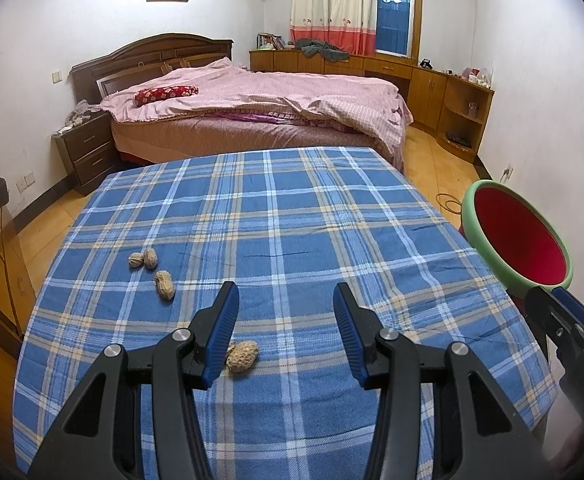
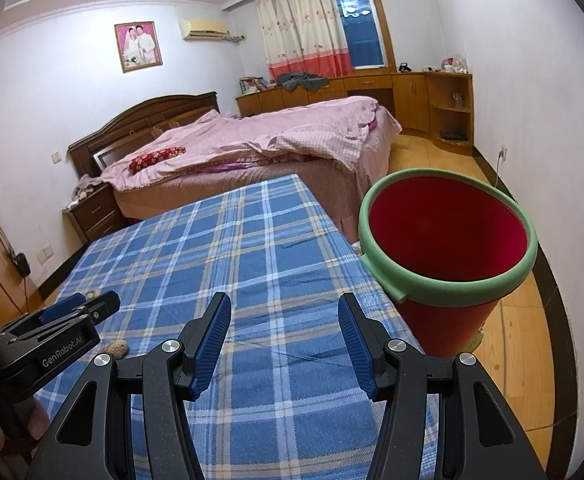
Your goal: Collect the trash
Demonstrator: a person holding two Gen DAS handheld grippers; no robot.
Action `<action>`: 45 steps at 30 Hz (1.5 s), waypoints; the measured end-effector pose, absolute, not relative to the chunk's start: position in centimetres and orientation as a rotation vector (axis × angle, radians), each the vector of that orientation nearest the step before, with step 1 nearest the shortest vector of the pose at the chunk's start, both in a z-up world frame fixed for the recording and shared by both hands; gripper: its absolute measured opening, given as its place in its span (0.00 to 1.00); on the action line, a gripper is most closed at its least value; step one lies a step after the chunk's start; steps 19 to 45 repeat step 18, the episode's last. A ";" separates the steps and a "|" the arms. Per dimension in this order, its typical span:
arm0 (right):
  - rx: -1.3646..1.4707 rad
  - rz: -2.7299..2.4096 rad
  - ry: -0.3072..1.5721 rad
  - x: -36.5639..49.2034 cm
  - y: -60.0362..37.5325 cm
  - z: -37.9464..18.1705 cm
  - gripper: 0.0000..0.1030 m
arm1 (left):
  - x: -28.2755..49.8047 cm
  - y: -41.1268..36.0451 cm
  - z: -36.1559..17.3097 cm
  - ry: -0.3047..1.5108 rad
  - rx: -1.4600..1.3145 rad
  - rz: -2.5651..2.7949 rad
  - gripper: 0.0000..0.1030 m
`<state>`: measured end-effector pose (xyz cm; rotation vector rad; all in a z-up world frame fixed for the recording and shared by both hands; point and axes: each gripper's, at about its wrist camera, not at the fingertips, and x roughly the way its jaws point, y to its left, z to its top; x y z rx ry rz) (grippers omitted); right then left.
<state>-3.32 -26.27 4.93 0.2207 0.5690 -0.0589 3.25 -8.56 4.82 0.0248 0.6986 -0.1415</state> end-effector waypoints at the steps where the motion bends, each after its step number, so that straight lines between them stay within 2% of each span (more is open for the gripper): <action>1: 0.220 -0.059 0.566 -3.4 -26.2 5.0 0.56 | 3.3 -8.5 4.9 0.697 0.024 -0.141 0.48; 45: 0.209 -0.057 0.540 -3.9 -26.0 5.6 0.56 | 2.4 -8.3 5.4 0.679 0.020 -0.138 0.48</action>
